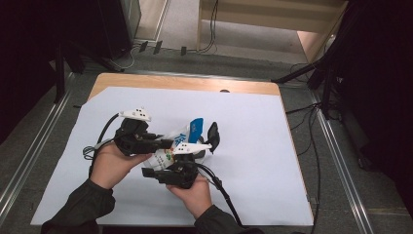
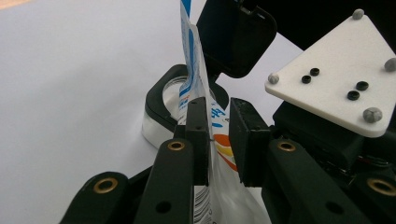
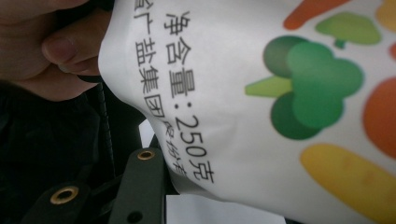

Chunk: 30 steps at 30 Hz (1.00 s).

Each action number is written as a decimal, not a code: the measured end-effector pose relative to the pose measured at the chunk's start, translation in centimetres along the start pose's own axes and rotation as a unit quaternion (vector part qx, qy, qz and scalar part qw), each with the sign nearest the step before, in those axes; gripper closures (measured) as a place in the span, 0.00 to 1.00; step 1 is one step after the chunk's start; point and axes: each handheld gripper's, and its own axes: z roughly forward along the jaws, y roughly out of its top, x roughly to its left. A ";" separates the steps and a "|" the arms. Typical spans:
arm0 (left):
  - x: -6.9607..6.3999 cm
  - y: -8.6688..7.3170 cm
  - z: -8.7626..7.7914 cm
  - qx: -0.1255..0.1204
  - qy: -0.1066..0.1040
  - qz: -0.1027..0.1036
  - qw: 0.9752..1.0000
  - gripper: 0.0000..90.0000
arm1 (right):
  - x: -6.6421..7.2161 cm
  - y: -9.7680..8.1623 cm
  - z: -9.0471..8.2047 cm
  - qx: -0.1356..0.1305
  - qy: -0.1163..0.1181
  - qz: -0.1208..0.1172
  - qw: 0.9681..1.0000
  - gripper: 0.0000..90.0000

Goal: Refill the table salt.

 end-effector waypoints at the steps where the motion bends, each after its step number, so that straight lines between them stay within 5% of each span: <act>1: 0.0 0.0 0.0 -0.002 0.000 0.001 1.000 0.88 | 0.0 0.0 0.0 0.000 0.000 -0.001 1.000 0.71; 30: -0.2 -0.1 -0.2 -0.007 0.003 0.004 1.000 0.87 | 0.3 0.2 0.1 -0.004 0.002 -0.009 1.000 0.71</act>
